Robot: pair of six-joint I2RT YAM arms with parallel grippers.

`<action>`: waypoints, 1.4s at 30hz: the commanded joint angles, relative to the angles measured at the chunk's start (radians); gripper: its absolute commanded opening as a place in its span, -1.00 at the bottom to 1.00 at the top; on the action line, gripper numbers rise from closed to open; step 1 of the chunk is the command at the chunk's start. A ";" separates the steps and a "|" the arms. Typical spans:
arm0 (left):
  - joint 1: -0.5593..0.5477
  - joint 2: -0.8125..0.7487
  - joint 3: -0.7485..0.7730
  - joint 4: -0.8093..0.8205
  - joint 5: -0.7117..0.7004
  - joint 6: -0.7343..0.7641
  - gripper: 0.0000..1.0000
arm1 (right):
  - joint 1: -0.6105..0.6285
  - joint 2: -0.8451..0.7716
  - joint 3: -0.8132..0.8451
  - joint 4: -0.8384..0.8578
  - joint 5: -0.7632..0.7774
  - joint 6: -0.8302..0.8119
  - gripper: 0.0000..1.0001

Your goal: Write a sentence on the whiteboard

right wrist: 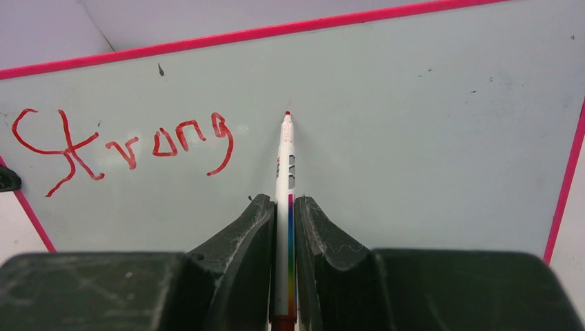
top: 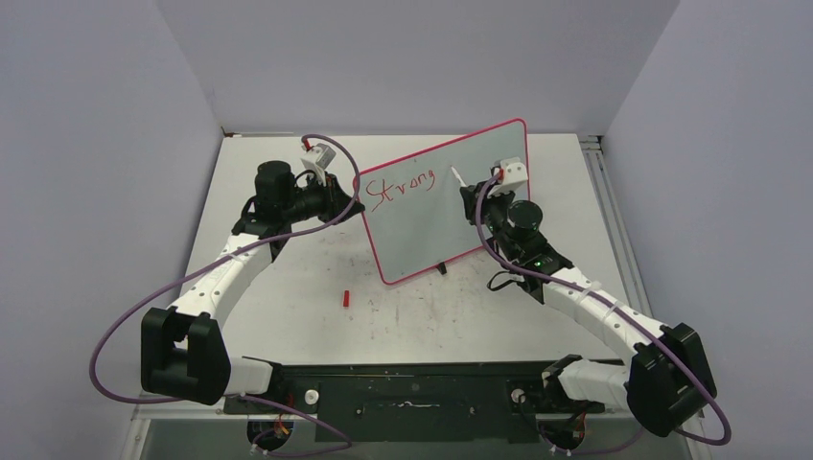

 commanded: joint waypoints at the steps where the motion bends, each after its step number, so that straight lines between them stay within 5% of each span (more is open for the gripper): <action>1: 0.001 -0.029 0.022 -0.016 0.021 0.011 -1.00 | -0.003 0.025 0.043 0.080 0.014 -0.014 -0.89; 42: 0.000 -0.029 0.022 -0.013 0.025 0.008 -1.00 | 0.029 -0.008 -0.011 0.008 0.004 -0.060 -0.89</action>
